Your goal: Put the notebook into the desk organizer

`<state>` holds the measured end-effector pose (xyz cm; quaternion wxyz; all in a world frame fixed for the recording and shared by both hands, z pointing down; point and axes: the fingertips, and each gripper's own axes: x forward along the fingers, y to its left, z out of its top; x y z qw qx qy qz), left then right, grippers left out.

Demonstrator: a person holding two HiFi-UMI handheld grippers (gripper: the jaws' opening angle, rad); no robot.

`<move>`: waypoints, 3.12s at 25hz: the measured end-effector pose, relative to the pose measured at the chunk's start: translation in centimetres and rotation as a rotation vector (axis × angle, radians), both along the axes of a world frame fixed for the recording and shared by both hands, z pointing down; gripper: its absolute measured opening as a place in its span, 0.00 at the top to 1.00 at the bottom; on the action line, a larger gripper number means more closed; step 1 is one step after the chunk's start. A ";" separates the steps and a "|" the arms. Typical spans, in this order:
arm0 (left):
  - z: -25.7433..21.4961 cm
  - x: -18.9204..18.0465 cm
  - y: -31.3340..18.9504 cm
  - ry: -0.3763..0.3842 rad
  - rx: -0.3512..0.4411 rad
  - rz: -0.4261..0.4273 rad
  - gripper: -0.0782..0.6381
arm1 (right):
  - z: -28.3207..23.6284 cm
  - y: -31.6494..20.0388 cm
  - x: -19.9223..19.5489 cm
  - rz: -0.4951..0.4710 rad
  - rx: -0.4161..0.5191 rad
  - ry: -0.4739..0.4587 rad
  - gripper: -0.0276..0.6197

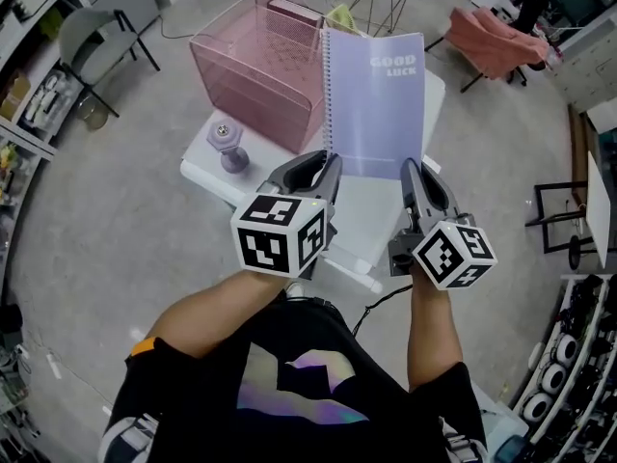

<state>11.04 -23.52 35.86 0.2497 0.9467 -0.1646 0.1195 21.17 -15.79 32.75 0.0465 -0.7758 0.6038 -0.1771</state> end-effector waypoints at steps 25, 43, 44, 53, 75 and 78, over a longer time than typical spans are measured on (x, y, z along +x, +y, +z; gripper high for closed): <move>-1.2 6.7 -12.4 -0.089 -0.070 -0.633 0.78 | -1.9 -20.5 7.8 -0.597 -0.051 0.155 0.89; 1.0 6.5 -16.8 -0.245 -0.097 -0.771 0.74 | 2.4 -28.7 7.3 -0.661 -0.145 0.155 0.89; 1.2 6.4 -16.8 -0.249 -0.102 -0.775 0.74 | 2.7 -29.0 7.3 -0.658 -0.149 0.148 0.89; 1.8 5.8 -17.3 -0.308 -0.083 -0.780 0.72 | 4.2 -30.1 7.3 -0.608 -0.154 0.158 0.89; -0.4 4.5 -13.2 -0.267 0.104 -0.756 0.69 | 2.5 -26.4 6.3 -0.568 -0.078 0.361 0.79; -0.9 4.2 -12.0 -0.243 0.145 -0.753 0.69 | 1.9 -24.2 5.4 -0.581 -0.051 0.341 0.85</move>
